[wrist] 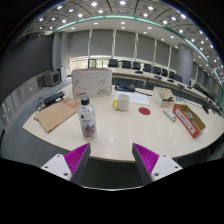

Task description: Pour water

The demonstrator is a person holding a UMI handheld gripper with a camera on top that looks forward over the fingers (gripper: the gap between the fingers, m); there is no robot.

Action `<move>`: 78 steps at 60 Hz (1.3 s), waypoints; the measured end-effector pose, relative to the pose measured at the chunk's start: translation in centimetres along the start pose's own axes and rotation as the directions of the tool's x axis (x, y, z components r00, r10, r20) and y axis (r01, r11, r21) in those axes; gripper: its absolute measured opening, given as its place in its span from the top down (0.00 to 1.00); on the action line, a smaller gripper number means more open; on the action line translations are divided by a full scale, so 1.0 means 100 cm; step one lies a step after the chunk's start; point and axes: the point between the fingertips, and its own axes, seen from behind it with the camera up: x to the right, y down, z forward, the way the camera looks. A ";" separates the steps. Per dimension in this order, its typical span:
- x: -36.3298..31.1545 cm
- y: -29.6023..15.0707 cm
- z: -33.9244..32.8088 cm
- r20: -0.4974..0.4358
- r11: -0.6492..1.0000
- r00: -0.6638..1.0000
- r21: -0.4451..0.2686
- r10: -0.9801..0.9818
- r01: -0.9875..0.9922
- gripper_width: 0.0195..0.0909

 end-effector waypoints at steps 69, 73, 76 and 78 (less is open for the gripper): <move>-0.125 -0.175 0.173 0.142 0.917 0.968 0.317 0.206 -0.241 0.73; -0.130 -0.209 0.173 0.246 0.869 0.915 0.310 0.319 -0.386 0.73; -0.128 -0.234 0.177 0.325 0.813 0.849 0.283 0.418 -0.509 0.73; -0.132 -0.250 0.177 0.374 0.770 0.794 0.255 0.480 -0.585 0.73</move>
